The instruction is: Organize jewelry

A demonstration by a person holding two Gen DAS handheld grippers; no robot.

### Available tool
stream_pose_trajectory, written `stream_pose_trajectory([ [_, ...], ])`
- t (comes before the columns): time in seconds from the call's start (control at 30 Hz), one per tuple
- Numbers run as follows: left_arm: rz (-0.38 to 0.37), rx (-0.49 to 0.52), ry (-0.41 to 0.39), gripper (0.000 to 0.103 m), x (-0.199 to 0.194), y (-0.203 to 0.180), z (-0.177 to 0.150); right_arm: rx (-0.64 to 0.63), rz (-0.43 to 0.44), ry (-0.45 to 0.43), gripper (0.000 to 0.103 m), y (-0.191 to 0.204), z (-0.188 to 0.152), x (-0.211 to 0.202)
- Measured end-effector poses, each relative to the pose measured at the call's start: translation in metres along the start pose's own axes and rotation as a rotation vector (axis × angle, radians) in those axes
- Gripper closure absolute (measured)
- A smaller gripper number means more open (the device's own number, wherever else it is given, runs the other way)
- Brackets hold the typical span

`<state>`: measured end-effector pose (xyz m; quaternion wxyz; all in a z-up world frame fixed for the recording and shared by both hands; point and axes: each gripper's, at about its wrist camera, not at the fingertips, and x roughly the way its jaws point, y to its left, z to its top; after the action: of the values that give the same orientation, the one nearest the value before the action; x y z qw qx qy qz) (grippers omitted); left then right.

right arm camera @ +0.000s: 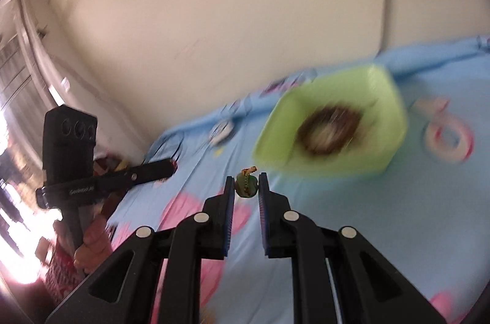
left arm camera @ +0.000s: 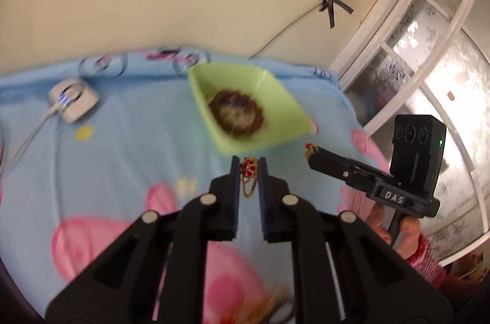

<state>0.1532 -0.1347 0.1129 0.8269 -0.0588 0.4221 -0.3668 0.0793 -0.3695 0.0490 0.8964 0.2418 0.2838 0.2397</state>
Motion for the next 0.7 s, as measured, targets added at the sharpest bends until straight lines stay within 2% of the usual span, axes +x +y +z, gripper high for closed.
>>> stream_pose_trajectory([
  [0.1, 0.005, 0.004, 0.021, 0.093, 0.033, -0.003, 0.032, 0.004, -0.047, -0.029, 0.103, -0.016, 0.022, 0.007],
  [0.23, 0.039, 0.005, 0.058, 0.092, 0.074, -0.004, 0.053, -0.044, -0.159, -0.035, 0.103, -0.031, 0.032, 0.023],
  [0.27, 0.068, 0.001, 0.064, 0.088, 0.086, -0.003, 0.055, -0.062, -0.204, -0.041, 0.103, -0.032, 0.033, 0.027],
  [0.3, 0.098, -0.005, 0.082, 0.077, 0.097, -0.002, 0.056, -0.077, -0.244, -0.046, 0.1, -0.036, 0.033, 0.03],
  [0.33, 0.118, -0.011, 0.098, 0.073, 0.106, 0.0, 0.058, -0.101, -0.299, -0.054, 0.086, -0.037, 0.033, 0.033],
  [0.4, 0.146, -0.024, 0.117, 0.071, 0.118, 0.004, 0.057, -0.118, -0.328, -0.086, 0.069, -0.039, 0.03, 0.031],
  [0.43, 0.145, -0.03, 0.116, 0.071, 0.117, 0.005, 0.055, -0.113, -0.315, -0.113, 0.063, -0.04, 0.028, 0.026],
  [0.53, 0.137, -0.043, 0.098, 0.071, 0.105, 0.006, 0.052, -0.097, -0.291, -0.143, 0.061, -0.038, 0.024, 0.012],
  [0.63, 0.118, -0.038, 0.038, 0.071, 0.067, 0.003, 0.042, -0.09, -0.26, -0.167, 0.061, -0.024, 0.011, -0.007],
  [0.7, 0.122, -0.017, 0.0, 0.071, 0.035, 0.0, 0.024, -0.082, -0.208, -0.134, 0.061, -0.014, -0.001, -0.017],
])
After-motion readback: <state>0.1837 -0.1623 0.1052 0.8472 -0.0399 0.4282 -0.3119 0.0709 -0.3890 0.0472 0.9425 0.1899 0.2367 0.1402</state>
